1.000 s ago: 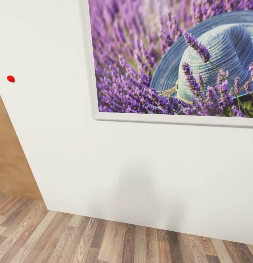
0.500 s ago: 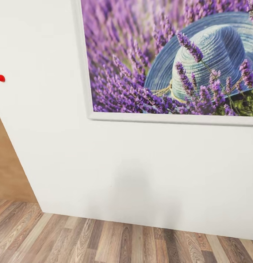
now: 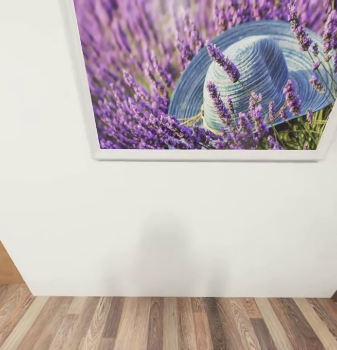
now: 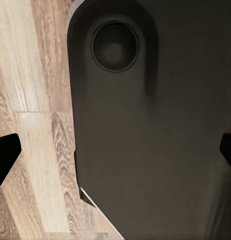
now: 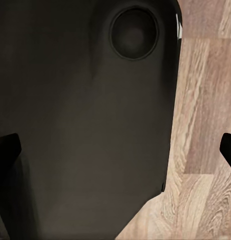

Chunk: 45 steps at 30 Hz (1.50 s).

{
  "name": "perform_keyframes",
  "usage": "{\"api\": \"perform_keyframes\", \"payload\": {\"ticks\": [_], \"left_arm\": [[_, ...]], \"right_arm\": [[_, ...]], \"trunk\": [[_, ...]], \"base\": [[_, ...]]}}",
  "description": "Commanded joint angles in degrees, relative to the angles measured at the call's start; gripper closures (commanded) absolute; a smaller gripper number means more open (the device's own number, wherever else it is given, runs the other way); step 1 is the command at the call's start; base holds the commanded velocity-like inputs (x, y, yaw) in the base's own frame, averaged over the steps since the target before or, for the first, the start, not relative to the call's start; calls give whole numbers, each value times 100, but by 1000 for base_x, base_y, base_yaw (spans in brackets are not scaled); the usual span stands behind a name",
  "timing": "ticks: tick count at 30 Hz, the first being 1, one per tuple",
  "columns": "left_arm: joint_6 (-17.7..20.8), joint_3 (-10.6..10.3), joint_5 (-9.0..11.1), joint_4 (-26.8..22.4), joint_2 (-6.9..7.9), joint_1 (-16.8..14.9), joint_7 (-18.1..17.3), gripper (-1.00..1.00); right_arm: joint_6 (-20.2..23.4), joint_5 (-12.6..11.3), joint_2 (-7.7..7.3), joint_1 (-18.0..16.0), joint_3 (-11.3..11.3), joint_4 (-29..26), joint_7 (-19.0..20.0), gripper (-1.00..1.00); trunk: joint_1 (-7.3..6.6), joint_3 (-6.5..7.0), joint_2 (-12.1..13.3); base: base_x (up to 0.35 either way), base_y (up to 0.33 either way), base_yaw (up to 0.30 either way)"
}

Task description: In the bedroom, move the book from the bed onto either nightstand, and place the two sandals side by side next to the bed.

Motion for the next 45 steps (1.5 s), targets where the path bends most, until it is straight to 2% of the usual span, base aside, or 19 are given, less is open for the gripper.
{"api": "perform_keyframes", "payload": {"ticks": [1,45], "left_arm": [[-2,-3,-2,-2,1,0,-4,-100],[-2,-12,-12,-2,3,0,-6,-100]], "right_arm": [[-3,6,1,-2,-4,2,3,-100],[-3,15,2,-2,2,41,3,-100]], "trunk": [[0,-7,-2],[0,-79,-2]], "base": [[0,0,-267],[0,0,-271]]}}
